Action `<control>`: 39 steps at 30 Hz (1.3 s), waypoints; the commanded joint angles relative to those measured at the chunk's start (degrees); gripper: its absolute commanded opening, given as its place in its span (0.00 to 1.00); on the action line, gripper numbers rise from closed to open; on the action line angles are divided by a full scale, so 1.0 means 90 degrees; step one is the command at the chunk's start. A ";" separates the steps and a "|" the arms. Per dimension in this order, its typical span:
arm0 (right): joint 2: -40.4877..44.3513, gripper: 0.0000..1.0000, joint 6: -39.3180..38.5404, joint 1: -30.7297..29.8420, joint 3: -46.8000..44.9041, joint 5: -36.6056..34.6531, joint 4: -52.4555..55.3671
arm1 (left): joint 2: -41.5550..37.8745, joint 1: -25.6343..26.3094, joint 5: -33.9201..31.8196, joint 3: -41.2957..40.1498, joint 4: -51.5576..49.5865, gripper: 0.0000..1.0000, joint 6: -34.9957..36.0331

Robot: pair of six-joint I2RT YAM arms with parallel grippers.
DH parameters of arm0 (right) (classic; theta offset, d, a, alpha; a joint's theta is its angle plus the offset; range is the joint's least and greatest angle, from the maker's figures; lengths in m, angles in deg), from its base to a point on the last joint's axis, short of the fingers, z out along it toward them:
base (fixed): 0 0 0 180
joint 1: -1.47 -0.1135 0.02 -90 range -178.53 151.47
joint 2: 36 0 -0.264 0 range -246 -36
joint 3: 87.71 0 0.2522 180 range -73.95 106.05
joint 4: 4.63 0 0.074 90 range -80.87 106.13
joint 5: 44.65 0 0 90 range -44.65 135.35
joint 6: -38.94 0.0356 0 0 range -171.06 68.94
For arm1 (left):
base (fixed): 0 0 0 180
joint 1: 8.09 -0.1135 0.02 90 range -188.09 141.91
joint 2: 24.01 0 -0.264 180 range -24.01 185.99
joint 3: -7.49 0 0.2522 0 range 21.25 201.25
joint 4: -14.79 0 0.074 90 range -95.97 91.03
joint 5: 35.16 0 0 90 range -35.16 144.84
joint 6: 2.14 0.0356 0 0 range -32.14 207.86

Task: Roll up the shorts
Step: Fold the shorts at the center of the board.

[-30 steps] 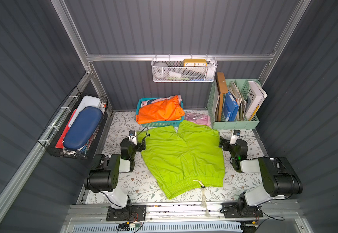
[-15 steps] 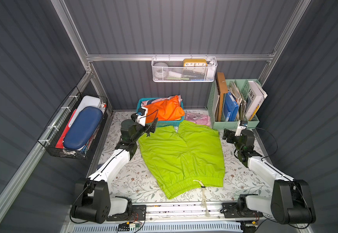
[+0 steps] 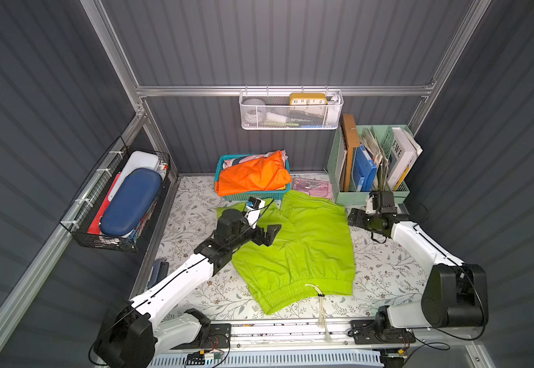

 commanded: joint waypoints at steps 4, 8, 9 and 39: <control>-0.0618 0.85 0.0091 -0.0040 0.0344 0.0460 0.1195 | 0.0239 0.0018 -0.0114 -0.0313 -0.0774 0.95 -0.1425; -0.0891 0.84 0.0104 -0.0073 0.0485 0.0589 0.1330 | 0.0666 0.0018 -0.0143 -0.0124 -0.1249 0.61 -0.1630; -0.0931 0.84 0.0115 -0.0091 0.0509 0.0604 0.1329 | 0.0764 0.0016 -0.0133 -0.0101 -0.1318 0.52 -0.1674; -0.2189 0.80 0.0338 -0.0937 0.1037 0.1450 0.1694 | 0.3014 -0.1461 -0.2004 0.0963 -0.3709 0.00 -0.1720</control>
